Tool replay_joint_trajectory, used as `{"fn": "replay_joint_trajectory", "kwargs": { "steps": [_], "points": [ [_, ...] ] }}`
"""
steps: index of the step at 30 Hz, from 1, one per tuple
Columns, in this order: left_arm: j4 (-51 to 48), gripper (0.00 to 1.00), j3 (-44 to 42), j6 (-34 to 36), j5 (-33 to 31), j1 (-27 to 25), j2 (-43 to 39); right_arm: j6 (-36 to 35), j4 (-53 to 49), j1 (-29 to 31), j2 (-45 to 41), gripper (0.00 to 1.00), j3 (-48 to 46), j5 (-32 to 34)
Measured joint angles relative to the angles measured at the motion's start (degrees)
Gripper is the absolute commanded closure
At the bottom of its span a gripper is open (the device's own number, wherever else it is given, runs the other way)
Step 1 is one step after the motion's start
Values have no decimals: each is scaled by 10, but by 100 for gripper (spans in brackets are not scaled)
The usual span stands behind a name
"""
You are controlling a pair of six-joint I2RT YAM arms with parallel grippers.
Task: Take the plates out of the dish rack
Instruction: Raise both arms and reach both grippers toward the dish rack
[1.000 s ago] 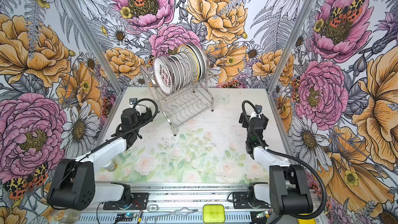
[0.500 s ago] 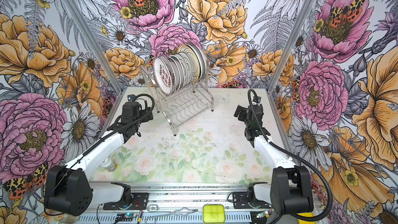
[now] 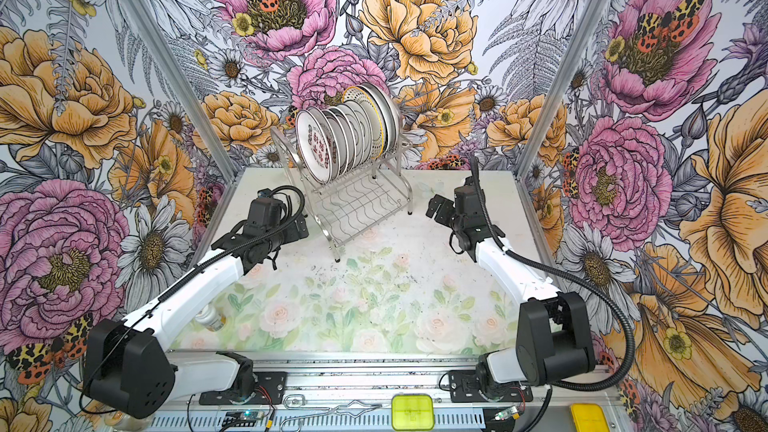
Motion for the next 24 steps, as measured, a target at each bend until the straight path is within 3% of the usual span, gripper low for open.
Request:
{"fn": "replay_joint_trajectory", "kwargs": {
  "steps": [14, 24],
  "points": [
    [-11, 1, 0, -54, 12, -51, 0, -15, 25, 32, 181, 9, 111, -11],
    [-11, 1, 0, -87, 10, -81, 0, -43, 51, 40, 264, 15, 197, -13]
  ]
}}
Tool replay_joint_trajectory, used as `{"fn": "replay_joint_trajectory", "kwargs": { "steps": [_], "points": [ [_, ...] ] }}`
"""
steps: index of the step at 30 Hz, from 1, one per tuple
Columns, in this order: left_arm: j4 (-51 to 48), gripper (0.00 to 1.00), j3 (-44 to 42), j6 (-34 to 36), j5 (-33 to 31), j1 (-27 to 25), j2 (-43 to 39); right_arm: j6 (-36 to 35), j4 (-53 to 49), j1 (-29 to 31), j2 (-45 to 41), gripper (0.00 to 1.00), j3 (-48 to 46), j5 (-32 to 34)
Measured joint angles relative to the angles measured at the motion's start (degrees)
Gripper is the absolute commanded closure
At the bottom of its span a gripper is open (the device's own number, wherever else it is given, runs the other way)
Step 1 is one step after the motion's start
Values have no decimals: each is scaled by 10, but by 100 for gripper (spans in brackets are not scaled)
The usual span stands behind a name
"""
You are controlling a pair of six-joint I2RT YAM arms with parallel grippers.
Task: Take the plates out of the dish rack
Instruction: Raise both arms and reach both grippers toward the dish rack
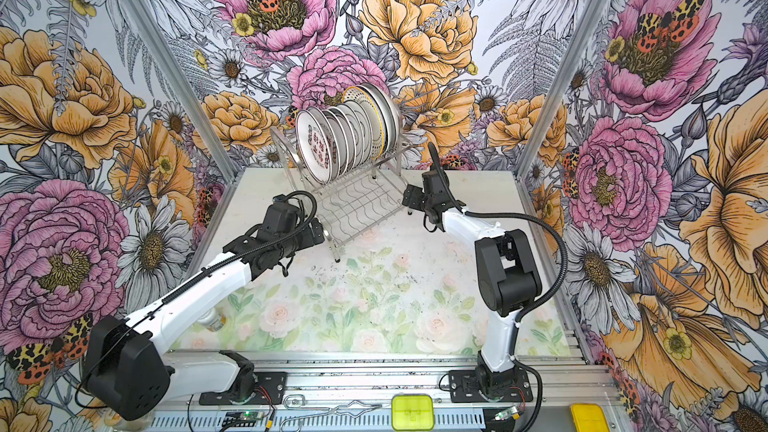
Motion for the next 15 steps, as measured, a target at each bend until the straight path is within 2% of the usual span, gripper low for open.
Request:
{"fn": "replay_joint_trajectory", "kwargs": {
  "steps": [15],
  "points": [
    [24, 1, -28, -30, -3, -3, 0, -12, 25, 0, 84, 19, 71, -11]
  ]
}}
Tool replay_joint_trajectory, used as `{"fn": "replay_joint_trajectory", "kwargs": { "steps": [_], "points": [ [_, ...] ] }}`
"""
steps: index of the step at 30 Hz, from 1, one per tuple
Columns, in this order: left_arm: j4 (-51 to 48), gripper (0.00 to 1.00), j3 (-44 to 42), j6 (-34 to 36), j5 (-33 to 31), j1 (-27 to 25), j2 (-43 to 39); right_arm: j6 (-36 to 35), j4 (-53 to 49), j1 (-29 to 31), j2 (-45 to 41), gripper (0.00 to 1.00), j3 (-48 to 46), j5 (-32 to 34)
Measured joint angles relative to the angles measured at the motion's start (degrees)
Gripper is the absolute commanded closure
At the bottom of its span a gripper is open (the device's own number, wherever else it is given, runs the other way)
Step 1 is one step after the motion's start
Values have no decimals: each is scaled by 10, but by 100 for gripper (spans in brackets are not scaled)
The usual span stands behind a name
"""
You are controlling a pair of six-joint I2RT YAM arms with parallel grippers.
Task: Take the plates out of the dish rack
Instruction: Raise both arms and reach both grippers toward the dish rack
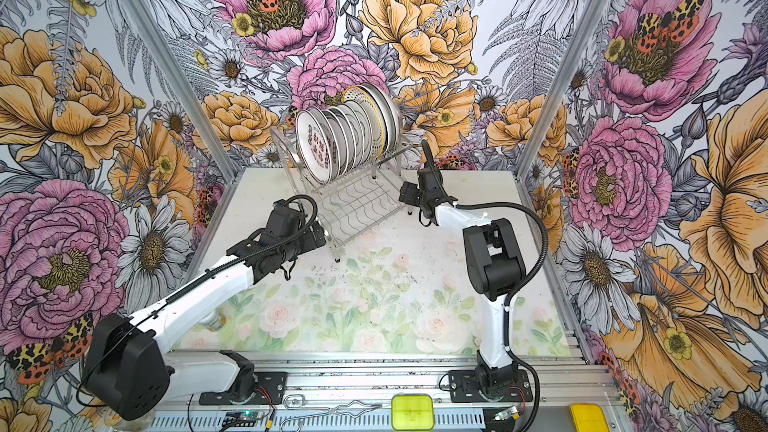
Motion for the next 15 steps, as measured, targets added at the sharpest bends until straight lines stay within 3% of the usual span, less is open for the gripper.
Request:
{"fn": "replay_joint_trajectory", "kwargs": {
  "steps": [9, 15],
  "points": [
    [33, 3, -4, -2, -1, 0, 17, -9, 22, 0, 29, 24, 36, 0],
    [43, 5, -4, -1, -1, 0, 40, -24, 29, 2, 54, 38, 55, 1]
  ]
}}
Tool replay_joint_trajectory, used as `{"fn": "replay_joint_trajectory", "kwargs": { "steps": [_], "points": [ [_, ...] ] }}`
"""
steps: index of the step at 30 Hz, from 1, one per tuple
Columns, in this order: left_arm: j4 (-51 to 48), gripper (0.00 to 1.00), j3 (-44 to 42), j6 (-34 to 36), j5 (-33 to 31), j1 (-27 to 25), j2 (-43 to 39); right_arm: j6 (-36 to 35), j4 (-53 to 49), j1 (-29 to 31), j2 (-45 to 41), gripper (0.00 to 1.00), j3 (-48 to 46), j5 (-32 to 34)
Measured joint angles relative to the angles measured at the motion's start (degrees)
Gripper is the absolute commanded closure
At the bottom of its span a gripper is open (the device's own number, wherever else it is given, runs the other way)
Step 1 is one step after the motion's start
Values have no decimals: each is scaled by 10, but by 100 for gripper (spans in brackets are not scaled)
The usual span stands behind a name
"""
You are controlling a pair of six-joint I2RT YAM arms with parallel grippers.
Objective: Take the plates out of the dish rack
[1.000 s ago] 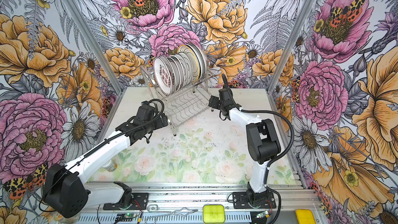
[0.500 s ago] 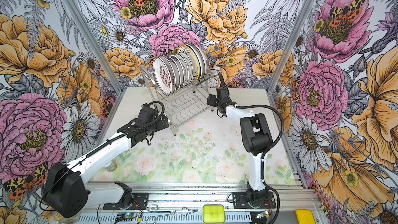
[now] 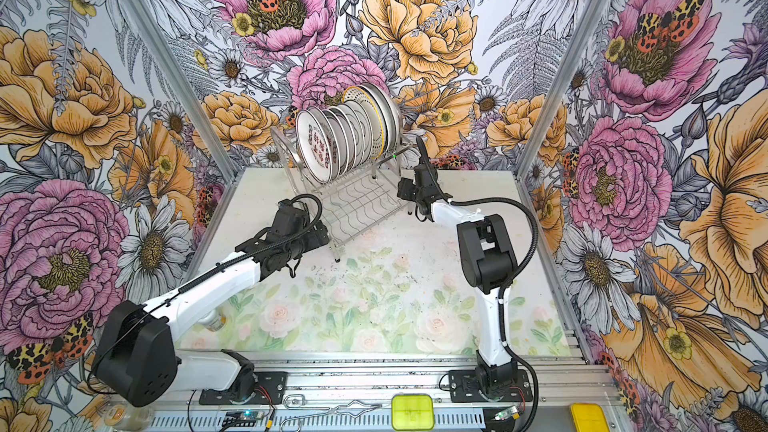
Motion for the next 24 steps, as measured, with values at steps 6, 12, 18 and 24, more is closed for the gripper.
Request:
{"fn": "replay_joint_trajectory", "kwargs": {
  "steps": [6, 12, 18, 24],
  "points": [
    [15, 7, 0, 0, 2, 0, 17, -11, 4, 3, 8, 56, 9, -9],
    [19, 8, 0, 2, 4, -1, 19, -72, 0, 4, 8, 73, 10, -13],
    [24, 8, 0, 2, 4, -2, 29, -79, -1, 4, 8, 79, 9, -16],
    [41, 8, 0, 2, 4, -6, 37, -90, 12, 4, 7, 83, 1, -14]
  ]
}}
